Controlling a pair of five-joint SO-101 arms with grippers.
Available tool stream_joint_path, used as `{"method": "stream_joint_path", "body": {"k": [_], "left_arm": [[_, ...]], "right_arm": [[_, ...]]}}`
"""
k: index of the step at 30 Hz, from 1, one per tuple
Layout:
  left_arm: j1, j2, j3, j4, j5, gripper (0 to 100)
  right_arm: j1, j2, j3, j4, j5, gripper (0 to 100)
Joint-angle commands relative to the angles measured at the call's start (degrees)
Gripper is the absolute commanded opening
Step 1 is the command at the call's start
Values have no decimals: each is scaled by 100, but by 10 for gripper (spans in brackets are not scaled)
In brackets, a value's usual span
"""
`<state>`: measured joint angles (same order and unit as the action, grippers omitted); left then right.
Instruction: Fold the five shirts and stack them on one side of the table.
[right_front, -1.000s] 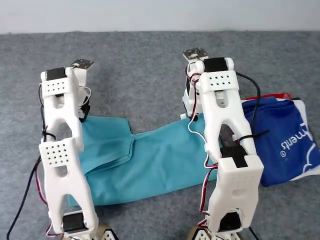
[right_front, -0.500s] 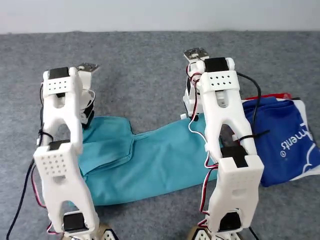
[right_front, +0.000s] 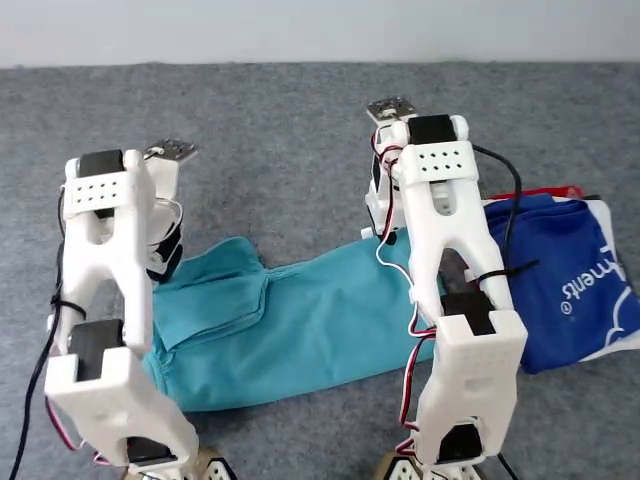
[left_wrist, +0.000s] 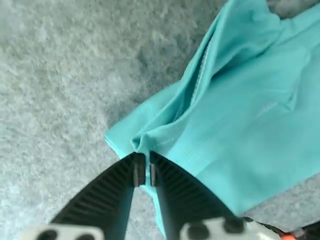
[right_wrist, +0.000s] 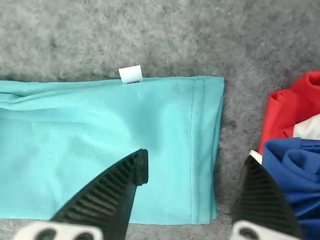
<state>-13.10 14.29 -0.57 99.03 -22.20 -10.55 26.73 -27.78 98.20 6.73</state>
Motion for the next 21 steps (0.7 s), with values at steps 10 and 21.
{"method": "stream_joint_path", "body": {"k": [10,21], "left_arm": [[35,-607,1218,44,-290,13],[0,-633,1297,-26,-290,14]], "right_arm": [[-180,-418,-229,66,62,296],[-180,-418,-229,66,62,296]]}}
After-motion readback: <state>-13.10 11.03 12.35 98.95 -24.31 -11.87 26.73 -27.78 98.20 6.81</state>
